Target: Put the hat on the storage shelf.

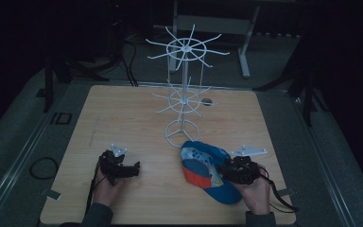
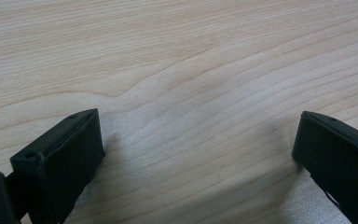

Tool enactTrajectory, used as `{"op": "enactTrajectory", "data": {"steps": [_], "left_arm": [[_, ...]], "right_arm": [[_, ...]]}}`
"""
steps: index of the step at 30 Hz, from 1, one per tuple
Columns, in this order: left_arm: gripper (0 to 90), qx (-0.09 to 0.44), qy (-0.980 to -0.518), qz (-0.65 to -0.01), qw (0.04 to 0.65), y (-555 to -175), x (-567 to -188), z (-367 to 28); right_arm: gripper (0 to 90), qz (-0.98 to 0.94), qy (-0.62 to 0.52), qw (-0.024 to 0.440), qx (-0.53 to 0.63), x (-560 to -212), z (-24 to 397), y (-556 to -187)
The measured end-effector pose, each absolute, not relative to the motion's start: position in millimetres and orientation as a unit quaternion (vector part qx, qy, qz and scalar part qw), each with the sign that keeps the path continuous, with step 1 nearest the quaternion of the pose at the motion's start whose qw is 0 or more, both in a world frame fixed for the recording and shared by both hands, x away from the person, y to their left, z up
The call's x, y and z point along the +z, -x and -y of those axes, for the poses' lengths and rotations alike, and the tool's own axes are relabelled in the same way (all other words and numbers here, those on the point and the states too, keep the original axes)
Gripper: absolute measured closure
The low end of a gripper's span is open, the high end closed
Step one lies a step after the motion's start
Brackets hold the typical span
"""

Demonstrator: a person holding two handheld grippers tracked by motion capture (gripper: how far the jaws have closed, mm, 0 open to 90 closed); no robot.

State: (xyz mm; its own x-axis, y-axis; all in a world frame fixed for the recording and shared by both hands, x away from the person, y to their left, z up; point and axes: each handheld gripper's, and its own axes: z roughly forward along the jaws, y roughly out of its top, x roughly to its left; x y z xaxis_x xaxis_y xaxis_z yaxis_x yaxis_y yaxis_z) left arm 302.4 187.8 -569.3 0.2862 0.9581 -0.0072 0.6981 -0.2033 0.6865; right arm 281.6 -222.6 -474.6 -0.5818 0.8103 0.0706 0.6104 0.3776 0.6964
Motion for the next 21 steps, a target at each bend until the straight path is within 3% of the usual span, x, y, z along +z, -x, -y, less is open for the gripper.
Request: {"op": "enactTrajectory", "data": {"steps": [21], "left_arm": [[2.2,0.218,-0.744,-0.557,0.298,-302.2,-569.3,-187.5]], "right_arm": [[56.6,-0.818,-0.423,0.155,0.359,-473.2,222.7,-281.2]]}}
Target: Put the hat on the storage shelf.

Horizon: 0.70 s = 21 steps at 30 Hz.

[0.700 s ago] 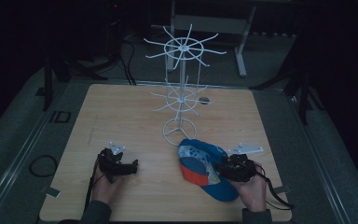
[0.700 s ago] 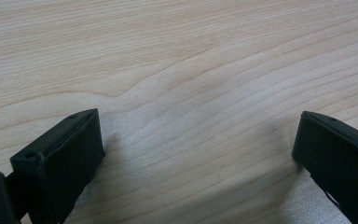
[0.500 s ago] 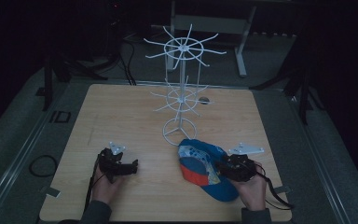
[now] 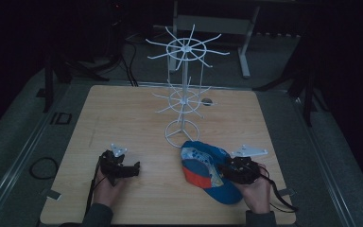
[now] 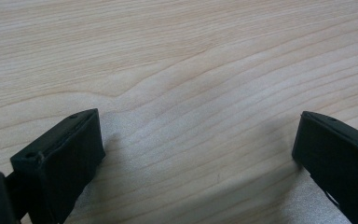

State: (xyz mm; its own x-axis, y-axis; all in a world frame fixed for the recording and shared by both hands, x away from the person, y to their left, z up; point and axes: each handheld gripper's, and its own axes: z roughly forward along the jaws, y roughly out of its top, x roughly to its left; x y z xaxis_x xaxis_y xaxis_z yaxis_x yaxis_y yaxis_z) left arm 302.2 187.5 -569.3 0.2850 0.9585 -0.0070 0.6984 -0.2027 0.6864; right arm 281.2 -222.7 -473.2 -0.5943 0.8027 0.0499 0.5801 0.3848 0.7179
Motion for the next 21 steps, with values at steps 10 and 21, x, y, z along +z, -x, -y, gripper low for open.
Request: {"op": "enactTrajectory", "data": {"steps": [10,21], "left_arm": [[2.2,0.219,-0.744,-0.556,0.298,-302,-569,-187],[2.2,0.219,-0.744,-0.557,0.299,-302,-569,-186]], "right_arm": [[56.3,-0.830,-0.405,0.154,0.352,-464,213,-283],[56.2,-0.837,-0.385,0.118,0.371,-444,208,-290]]}}
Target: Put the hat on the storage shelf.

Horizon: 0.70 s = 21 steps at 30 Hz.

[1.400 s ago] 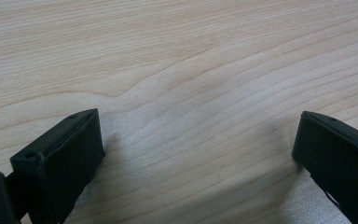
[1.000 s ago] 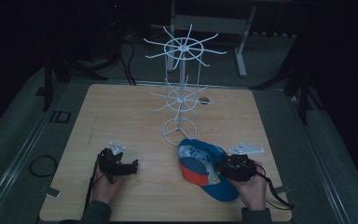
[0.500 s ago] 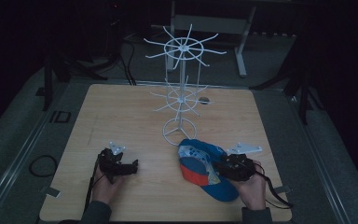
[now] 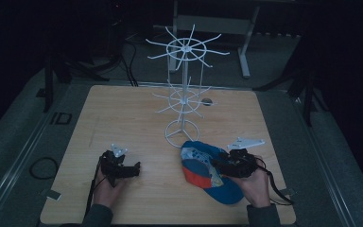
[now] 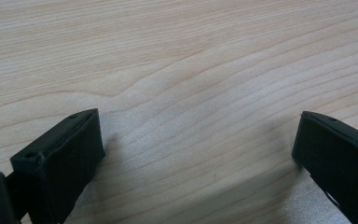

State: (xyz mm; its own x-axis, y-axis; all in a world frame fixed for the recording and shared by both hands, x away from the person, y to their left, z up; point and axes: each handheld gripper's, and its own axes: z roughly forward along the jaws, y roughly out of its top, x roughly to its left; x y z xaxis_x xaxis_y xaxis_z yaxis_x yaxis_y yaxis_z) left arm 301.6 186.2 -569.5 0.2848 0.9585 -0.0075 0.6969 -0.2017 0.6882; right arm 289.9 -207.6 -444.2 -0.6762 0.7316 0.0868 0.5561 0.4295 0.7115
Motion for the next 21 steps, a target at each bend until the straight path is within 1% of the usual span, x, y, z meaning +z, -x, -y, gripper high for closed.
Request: {"op": "enactTrajectory", "data": {"steps": [3,11,21], "left_arm": [[2.2,0.219,-0.744,-0.556,0.299,-301,-569,-186],[2.2,0.218,-0.744,-0.557,0.299,-301,-569,-185],[2.2,0.217,-0.746,-0.554,0.299,-301,-569,-185]], "right_arm": [[56.0,-0.837,-0.387,0.114,0.369,-442,205,-293],[55.2,-0.846,-0.381,0.126,0.352,-436,204,-303],[54.1,-0.848,-0.381,0.124,0.347,-432,205,-313]]}}
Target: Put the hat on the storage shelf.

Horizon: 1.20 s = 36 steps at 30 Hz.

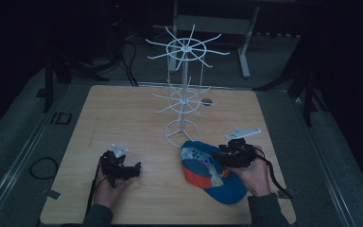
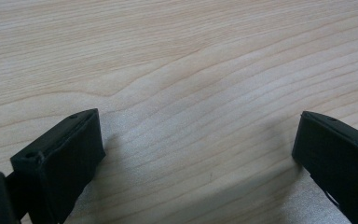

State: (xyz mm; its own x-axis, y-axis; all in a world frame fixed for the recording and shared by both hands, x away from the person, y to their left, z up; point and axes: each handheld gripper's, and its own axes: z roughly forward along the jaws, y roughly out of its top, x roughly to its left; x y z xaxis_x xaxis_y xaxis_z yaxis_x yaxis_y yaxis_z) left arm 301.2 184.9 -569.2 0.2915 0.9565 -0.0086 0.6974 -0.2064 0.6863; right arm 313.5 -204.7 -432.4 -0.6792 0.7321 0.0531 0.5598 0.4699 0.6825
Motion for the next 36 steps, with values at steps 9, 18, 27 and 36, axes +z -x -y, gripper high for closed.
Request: {"op": "enactTrajectory", "data": {"steps": [9,18,27,36], "left_arm": [[2.2,0.217,-0.747,-0.553,0.299,-301,-569,-185],[2.2,0.218,-0.746,-0.553,0.300,-301,-569,-184],[2.2,0.217,-0.747,-0.553,0.299,-301,-569,-184],[2.2,0.217,-0.747,-0.552,0.300,-301,-569,-183]], "right_arm": [[47.8,-0.852,-0.378,0.107,0.346,-433,203,-325],[45.6,-0.856,-0.374,0.115,0.338,-436,200,-333],[41.9,-0.867,-0.358,0.122,0.323,-441,192,-340],[40.4,-0.882,-0.335,0.128,0.306,-442,181,-345]]}}
